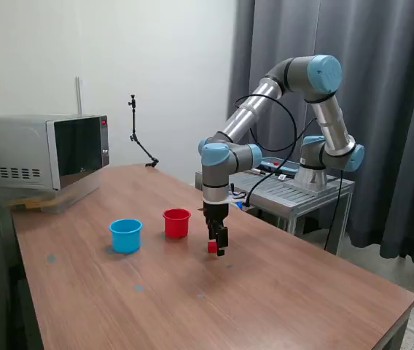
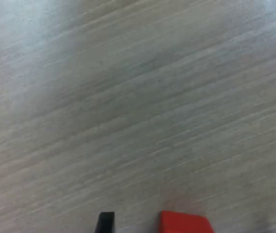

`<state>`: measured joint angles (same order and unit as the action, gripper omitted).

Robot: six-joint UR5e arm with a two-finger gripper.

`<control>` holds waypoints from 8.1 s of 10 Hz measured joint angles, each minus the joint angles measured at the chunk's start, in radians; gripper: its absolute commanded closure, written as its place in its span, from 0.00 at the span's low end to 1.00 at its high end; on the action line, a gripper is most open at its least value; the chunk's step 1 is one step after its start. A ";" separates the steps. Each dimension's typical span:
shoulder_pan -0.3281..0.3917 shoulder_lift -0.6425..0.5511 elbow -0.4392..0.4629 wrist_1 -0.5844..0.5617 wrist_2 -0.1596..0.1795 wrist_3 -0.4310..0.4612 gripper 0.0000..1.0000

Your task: Place red objects in the red bin, and blue objects in the blue bin.

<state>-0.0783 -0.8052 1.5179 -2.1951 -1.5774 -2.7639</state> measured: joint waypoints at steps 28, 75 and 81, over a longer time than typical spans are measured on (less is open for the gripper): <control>0.010 -0.003 0.004 0.000 -0.006 0.001 0.00; -0.134 -0.162 -0.013 0.011 -0.160 0.037 1.00; -0.161 -0.158 -0.007 0.027 -0.158 0.046 0.00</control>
<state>-0.2392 -0.9631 1.5108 -2.1683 -1.7351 -2.7176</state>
